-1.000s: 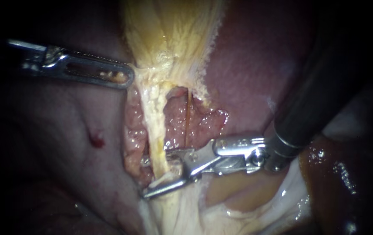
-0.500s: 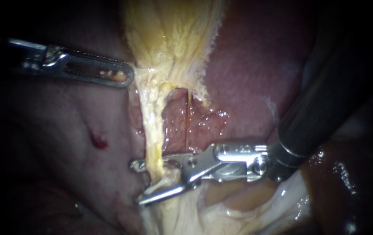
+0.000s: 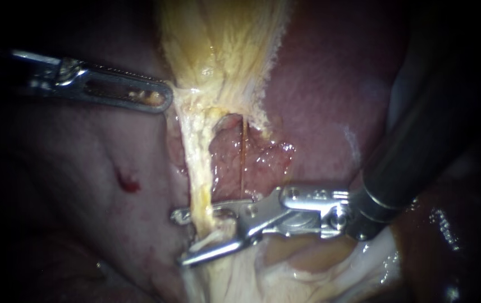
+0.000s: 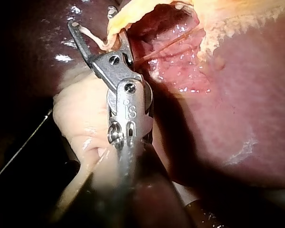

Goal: Clipping first clip left tube

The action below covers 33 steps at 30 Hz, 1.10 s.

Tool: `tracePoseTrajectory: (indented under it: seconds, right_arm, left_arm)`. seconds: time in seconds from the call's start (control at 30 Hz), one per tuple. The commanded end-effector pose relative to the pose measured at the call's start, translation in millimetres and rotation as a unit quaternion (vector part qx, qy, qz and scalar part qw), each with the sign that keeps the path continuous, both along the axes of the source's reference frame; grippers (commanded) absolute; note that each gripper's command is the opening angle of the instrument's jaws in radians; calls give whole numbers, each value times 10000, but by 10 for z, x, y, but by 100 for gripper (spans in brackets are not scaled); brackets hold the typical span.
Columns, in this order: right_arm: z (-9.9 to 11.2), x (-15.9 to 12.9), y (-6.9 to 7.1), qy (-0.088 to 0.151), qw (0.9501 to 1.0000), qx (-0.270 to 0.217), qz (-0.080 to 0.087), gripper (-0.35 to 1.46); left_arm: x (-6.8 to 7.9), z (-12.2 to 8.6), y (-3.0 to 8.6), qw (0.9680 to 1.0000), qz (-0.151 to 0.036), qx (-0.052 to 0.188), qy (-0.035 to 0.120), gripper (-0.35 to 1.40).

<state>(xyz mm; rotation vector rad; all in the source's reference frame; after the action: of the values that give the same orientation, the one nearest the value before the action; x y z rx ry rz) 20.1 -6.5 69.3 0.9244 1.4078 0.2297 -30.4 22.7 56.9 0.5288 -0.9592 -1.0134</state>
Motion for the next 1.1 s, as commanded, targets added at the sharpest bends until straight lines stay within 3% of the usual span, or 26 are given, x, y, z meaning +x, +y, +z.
tracePoseTrajectory:
  seconds: [0.03, 0.33, 0.8, 1.0, 1.1]
  right_arm:
    - [-1, -1, -1, 3, 10000, 2, -11, 46]
    - [-8, 0, -6, 52, 9999, 36, -128, 46]
    - [-10, 1, -7, 52, 9998, 63, -154, 42]
    - [-9, 0, -6, 62, 9998, 63, -171, 30]
    - [-9, -3, -5, 78, 9998, 66, -198, 9]
  left_arm:
    - [0, 0, 0, 10000, 0, 0, -1, -35]
    - [0, 0, 0, 10000, 0, 0, -1, -35]
    - [0, 0, 0, 10000, 0, 0, -1, -35]
    - [0, 0, 0, 10000, -1, 0, -1, -35]
    - [0, 0, 0, 10000, 0, 0, -1, -35]
